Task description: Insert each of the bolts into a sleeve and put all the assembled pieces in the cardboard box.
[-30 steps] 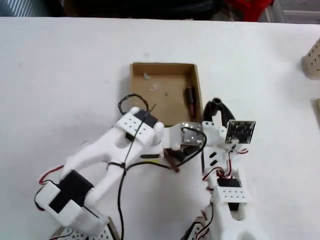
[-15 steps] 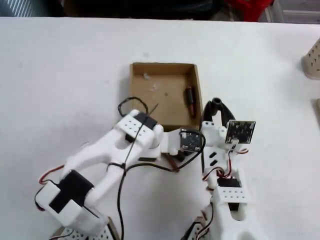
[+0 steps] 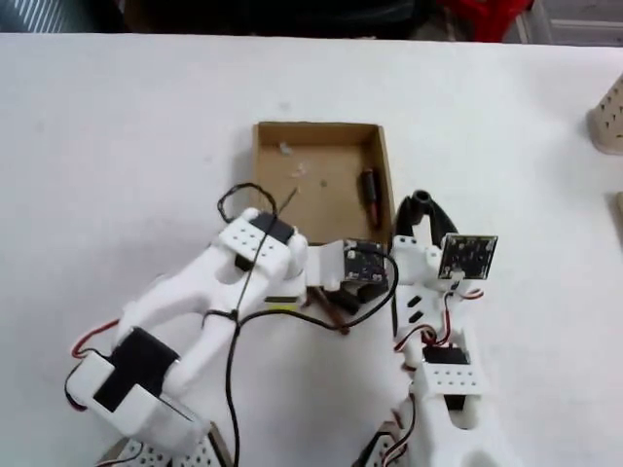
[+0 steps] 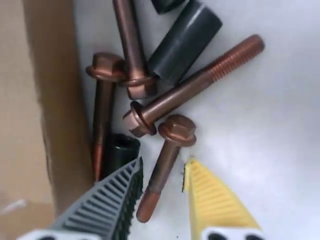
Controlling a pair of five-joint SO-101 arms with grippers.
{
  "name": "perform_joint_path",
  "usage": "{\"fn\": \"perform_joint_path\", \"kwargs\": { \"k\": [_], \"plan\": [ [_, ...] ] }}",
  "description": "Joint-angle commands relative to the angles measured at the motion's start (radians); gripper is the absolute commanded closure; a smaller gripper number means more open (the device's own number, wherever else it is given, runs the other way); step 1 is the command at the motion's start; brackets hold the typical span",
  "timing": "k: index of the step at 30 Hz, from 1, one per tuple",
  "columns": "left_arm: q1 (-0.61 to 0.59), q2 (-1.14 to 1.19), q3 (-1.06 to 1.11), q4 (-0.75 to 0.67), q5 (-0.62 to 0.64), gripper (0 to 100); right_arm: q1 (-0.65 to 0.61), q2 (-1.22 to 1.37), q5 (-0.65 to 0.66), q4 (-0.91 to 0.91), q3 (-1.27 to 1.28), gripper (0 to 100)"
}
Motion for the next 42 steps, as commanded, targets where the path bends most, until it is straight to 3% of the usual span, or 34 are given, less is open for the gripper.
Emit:
{"fn": "perform_joint_path", "kwargs": {
  "k": [1,13,19,26,34,42],
  "plan": [
    [0.022,0.033,-0.012,-0.012,-0.009,84,0.004,-0.015,-0.005,0.002,0.008,98.2],
    [0.067,0.111,-0.094,-0.009,0.002,84,0.004,-0.015,-0.005,0.002,0.008,98.2],
    [0.068,0.171,-0.155,0.018,0.066,84,0.004,-0.015,-0.005,0.002,0.008,98.2],
    [0.097,0.177,-0.149,0.018,0.066,94,0.004,-0.015,-0.005,0.002,0.008,98.2],
    [0.079,0.171,-0.129,0.018,0.127,98,0.004,-0.015,-0.005,0.002,0.008,98.2],
    [0.031,0.165,-0.138,0.018,0.382,98,0.005,-0.015,-0.005,0.002,0.008,98.2]
  ]
}}
